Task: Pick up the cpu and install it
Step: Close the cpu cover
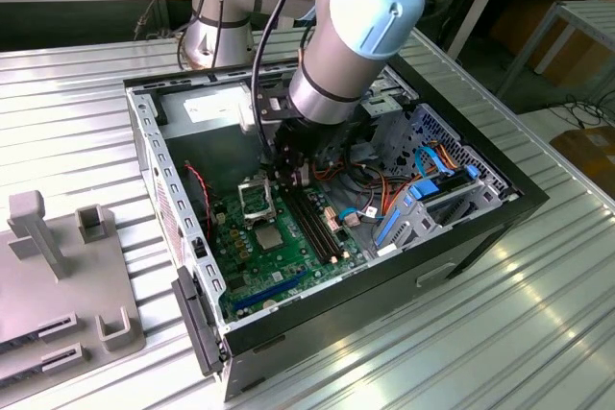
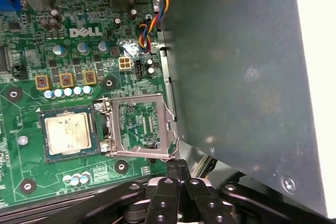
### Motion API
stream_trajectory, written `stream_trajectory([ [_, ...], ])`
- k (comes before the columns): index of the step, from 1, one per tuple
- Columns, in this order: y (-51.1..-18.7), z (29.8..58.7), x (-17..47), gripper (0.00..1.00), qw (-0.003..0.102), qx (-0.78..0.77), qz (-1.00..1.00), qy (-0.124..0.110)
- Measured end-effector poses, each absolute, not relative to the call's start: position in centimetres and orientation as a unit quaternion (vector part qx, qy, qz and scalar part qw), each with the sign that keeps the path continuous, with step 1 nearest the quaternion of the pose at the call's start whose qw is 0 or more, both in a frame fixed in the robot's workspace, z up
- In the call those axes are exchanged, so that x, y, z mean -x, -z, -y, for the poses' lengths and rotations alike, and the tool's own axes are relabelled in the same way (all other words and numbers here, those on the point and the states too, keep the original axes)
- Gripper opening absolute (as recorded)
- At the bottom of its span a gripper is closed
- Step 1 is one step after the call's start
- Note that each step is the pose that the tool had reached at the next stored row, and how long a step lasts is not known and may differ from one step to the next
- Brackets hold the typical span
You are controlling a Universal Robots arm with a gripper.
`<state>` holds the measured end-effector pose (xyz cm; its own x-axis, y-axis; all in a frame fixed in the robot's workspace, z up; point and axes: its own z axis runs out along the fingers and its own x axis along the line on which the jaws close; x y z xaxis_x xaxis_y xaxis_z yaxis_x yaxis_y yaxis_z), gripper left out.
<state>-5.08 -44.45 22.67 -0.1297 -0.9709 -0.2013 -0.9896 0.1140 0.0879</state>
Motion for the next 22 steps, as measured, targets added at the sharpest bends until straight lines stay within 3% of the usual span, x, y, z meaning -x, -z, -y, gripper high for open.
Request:
stream_trajectory([
  [16, -24.0, 44.5, 5.1, 0.11, 0.032, 0.659, -0.747, -0.084],
  [22, -24.2, 44.5, 5.1, 0.11, 0.022, 0.659, -0.748, -0.072],
])
